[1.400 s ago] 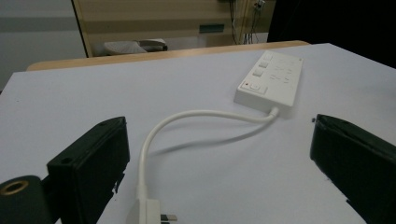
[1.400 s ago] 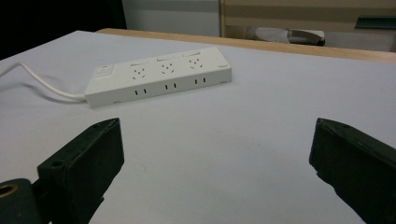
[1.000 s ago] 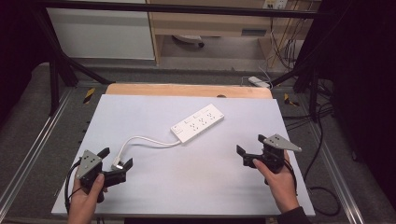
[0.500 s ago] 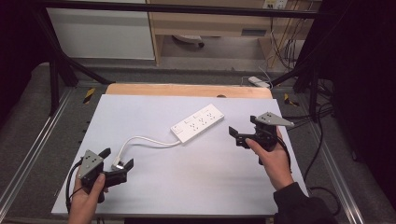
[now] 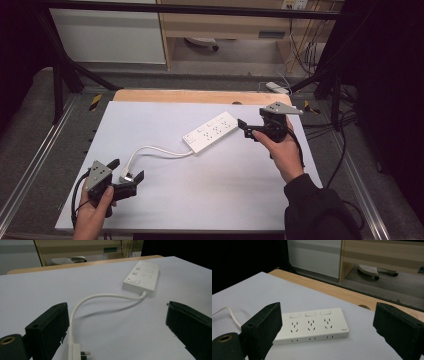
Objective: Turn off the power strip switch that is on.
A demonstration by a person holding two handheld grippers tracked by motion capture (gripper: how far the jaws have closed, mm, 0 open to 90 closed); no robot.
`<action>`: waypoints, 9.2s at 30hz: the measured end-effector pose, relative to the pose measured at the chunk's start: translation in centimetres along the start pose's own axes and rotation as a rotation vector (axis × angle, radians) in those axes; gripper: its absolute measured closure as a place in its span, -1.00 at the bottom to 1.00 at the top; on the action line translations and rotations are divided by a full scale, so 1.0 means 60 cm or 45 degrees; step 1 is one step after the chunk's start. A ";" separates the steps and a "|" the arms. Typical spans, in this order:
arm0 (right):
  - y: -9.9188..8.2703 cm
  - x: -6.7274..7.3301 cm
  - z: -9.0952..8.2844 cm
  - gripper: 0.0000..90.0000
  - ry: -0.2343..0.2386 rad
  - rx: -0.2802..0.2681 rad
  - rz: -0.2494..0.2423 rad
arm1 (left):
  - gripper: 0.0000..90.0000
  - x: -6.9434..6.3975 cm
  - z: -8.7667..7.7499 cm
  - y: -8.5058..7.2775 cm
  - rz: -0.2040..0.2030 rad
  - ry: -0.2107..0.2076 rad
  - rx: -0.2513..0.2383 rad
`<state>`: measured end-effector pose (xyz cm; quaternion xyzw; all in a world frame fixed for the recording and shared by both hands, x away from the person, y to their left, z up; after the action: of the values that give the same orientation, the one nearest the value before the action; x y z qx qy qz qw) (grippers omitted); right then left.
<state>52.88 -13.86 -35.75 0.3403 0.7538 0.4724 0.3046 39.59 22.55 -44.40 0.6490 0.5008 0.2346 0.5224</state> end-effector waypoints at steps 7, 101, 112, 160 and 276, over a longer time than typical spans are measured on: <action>0.019 -0.015 0.030 -0.55 -0.015 0.019 -0.015 | -0.89 0.000 0.002 0.000 -0.003 0.000 0.002; -0.112 -0.009 0.300 1.00 -0.053 0.179 0.107 | -0.89 0.001 0.009 -0.003 0.019 0.001 0.033; -0.115 -0.016 0.302 1.00 -0.066 0.186 0.107 | -0.89 -0.001 0.010 -0.004 0.028 -0.002 0.037; -0.120 -0.003 0.317 1.00 -0.051 0.215 0.074 | -0.89 -0.003 0.010 -0.004 0.023 -0.009 0.036; -0.057 -0.001 0.252 -0.40 0.000 0.115 0.189 | -0.89 -0.002 0.009 -0.005 0.034 -0.009 0.044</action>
<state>63.99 -7.39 -44.46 0.4086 0.7470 0.4592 0.2533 39.85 22.16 -44.85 0.6655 0.4942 0.2307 0.5095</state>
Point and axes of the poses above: each handheld gripper's, and its own axes: z roughly forward along the jaws, y roughly out of its top, x roughly to its left, the point moved 10 cm from there along z, roughly forward along the jaws, and after that the axes turned 11 degrees about -z, right-handed, at the moved point
